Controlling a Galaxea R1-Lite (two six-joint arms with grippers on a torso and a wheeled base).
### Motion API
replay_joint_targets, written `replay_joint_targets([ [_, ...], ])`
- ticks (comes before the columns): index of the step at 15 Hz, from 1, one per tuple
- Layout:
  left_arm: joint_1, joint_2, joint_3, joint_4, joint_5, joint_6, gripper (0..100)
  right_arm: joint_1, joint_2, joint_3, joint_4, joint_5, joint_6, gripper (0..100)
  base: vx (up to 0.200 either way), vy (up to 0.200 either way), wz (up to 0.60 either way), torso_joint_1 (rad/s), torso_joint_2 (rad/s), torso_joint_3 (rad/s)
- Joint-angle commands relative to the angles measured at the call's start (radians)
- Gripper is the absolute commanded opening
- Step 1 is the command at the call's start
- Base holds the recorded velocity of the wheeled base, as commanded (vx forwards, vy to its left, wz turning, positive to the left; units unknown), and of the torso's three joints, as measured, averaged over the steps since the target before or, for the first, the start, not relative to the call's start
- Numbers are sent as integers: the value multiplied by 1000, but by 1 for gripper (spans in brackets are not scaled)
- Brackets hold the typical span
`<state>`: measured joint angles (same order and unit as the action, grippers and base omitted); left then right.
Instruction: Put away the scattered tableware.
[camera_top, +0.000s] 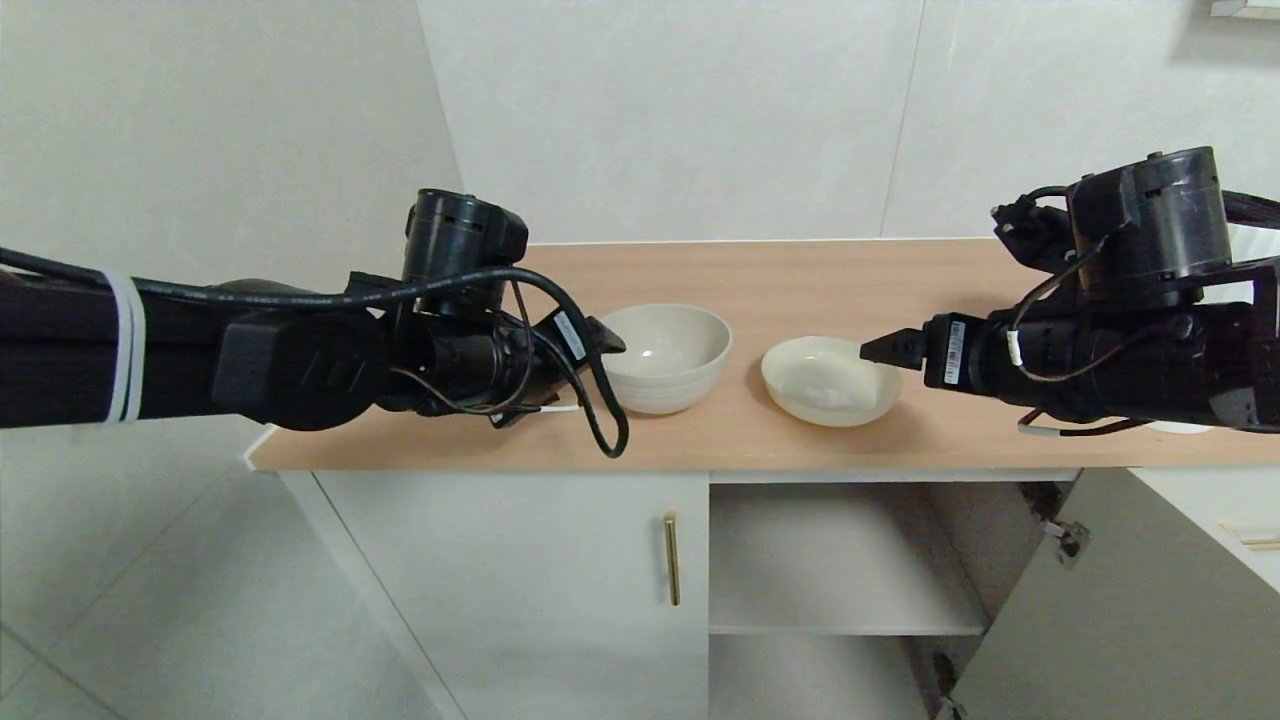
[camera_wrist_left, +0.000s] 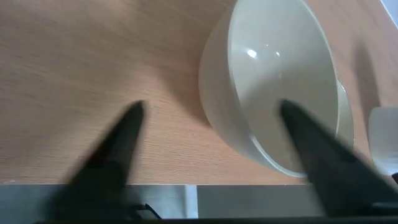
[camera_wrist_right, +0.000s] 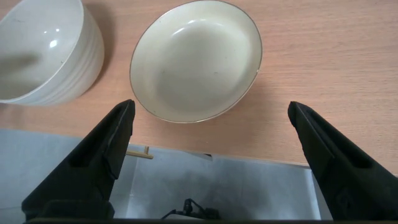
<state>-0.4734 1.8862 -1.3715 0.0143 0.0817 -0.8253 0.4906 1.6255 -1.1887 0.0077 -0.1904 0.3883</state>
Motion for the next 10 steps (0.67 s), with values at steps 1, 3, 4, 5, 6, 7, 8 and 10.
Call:
replay_joint_targets([
  [1, -2, -4, 0, 1, 0, 0, 0, 0, -4, 0, 0, 0, 0, 100, 0, 0, 0, 0, 0, 0],
  [3, -2, -7, 0, 1, 0, 2, 0, 0, -3, 0, 0, 0, 0, 100, 0, 0, 0, 0, 0, 0],
  [4, -2, -9, 0, 1, 0, 2, 0, 0, -3, 0, 0, -1, 0, 100, 0, 0, 0, 0, 0, 0],
  [5, -2, -12, 0, 1, 0, 2, 0, 0, -3, 0, 0, -1, 0, 100, 0, 0, 0, 0, 0, 0],
  [6, -1, -15, 2, 1, 0, 2, 0, 0, -3, 0, 0, -1, 0, 100, 0, 0, 0, 0, 0, 0],
  [7, -2, -18, 2, 1, 0, 2, 0, 0, 0, -2, 0, -3, 0, 100, 0, 0, 0, 0, 0, 0],
  [8, -2, -27, 5, 3, -2, 2, 0, 0, 5, -5, 0, -12, -2, 100, 0, 0, 0, 0, 0, 0],
  [10, -1, -62, 26, 6, -30, 5, 0, 0, 47, -15, -2, -67, -2, 100, 0, 0, 0, 0, 0, 0],
])
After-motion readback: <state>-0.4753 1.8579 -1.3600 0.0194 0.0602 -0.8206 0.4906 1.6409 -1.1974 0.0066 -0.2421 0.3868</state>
